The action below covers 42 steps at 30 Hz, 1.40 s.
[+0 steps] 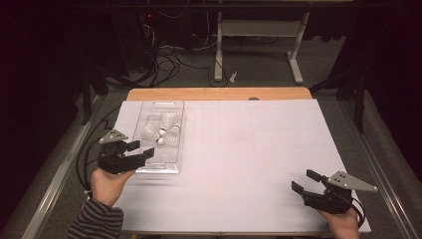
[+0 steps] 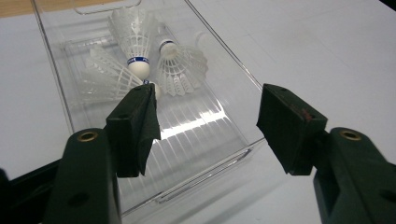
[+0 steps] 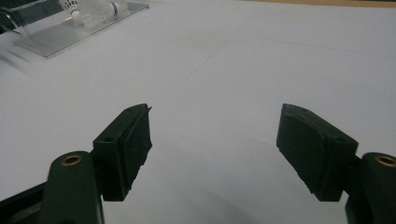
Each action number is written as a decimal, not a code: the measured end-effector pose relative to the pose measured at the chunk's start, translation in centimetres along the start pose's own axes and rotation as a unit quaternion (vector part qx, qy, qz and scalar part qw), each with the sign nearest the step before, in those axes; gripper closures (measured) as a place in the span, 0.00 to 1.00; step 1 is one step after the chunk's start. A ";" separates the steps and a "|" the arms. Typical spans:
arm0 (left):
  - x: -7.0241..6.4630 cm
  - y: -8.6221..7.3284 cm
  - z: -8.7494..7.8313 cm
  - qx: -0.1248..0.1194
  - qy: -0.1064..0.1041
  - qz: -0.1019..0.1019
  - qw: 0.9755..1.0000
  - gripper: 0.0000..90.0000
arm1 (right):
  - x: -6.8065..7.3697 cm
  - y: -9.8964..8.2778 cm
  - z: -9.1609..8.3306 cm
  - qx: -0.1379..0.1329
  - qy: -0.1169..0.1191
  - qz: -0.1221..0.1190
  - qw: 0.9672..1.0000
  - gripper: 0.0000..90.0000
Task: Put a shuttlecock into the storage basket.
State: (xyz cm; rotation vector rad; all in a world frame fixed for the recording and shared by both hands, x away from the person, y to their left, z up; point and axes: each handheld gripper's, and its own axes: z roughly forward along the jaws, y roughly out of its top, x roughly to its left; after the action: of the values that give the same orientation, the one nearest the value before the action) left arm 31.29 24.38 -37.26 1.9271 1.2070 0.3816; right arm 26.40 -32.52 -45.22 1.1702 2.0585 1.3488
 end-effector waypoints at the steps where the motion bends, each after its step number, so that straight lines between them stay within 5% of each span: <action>1: 0.0 -0.1 0.0 -0.001 0.000 -0.001 1.000 0.43 | 0.0 0.0 0.0 0.000 0.000 0.001 1.000 0.30; 42: 0.2 -3.3 -1.1 -0.033 -0.012 -0.011 0.999 0.42 | 0.1 0.0 0.0 0.002 0.001 -0.001 1.000 0.30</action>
State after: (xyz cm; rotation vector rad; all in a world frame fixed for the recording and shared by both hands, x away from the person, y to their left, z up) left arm 28.70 25.74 -39.13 1.8556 1.1835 0.3813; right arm 26.38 -32.45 -45.23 1.1682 2.0638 1.3464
